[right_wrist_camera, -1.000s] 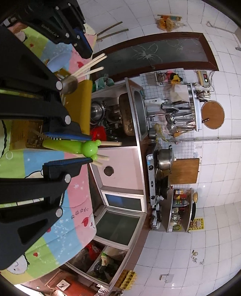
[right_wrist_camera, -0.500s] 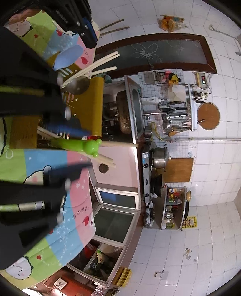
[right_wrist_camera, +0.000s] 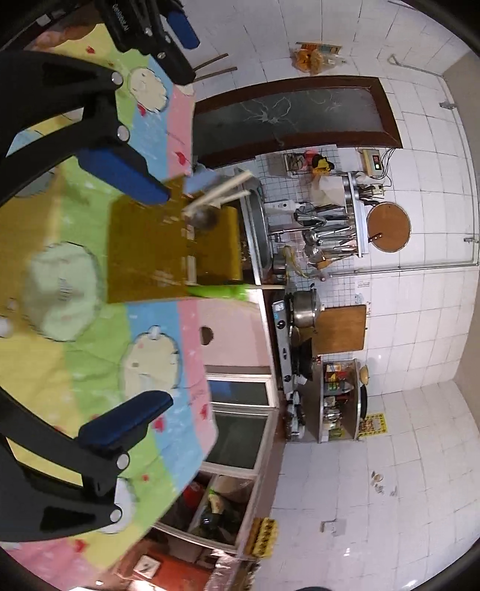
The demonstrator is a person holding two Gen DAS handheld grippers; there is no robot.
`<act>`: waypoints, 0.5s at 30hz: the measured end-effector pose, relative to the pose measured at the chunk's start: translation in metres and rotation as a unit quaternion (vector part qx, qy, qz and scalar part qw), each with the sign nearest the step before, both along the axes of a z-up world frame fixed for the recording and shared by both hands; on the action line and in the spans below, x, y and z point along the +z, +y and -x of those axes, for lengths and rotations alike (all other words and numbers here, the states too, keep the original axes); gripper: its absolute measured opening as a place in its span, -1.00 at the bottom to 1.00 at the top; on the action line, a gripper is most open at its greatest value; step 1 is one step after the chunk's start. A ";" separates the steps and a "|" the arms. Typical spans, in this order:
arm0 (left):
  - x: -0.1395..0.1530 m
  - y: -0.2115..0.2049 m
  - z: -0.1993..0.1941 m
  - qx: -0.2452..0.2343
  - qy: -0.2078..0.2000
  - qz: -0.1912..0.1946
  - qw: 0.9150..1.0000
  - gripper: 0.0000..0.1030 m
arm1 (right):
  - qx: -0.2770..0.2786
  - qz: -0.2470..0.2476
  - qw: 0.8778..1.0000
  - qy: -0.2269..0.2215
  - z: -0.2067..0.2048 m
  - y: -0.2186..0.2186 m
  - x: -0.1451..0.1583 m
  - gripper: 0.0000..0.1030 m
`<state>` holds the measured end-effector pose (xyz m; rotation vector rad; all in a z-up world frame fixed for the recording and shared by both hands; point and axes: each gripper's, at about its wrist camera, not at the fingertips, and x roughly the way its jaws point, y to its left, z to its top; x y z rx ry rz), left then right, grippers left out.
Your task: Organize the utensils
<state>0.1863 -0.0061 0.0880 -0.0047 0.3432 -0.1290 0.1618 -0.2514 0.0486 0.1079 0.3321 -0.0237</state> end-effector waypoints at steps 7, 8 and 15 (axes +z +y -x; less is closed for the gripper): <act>-0.048 -0.006 0.043 -0.001 0.012 -0.045 0.999 0.90 | 0.007 0.033 0.999 0.005 0.047 0.016 -0.040 0.91; -0.054 -0.005 0.047 0.001 0.009 -0.048 0.999 0.90 | 0.007 0.039 0.999 0.000 0.051 0.017 -0.043 0.91; -0.075 0.004 0.056 0.012 -0.004 -0.038 0.999 0.90 | 0.002 0.034 0.999 -0.015 0.065 0.014 -0.061 0.91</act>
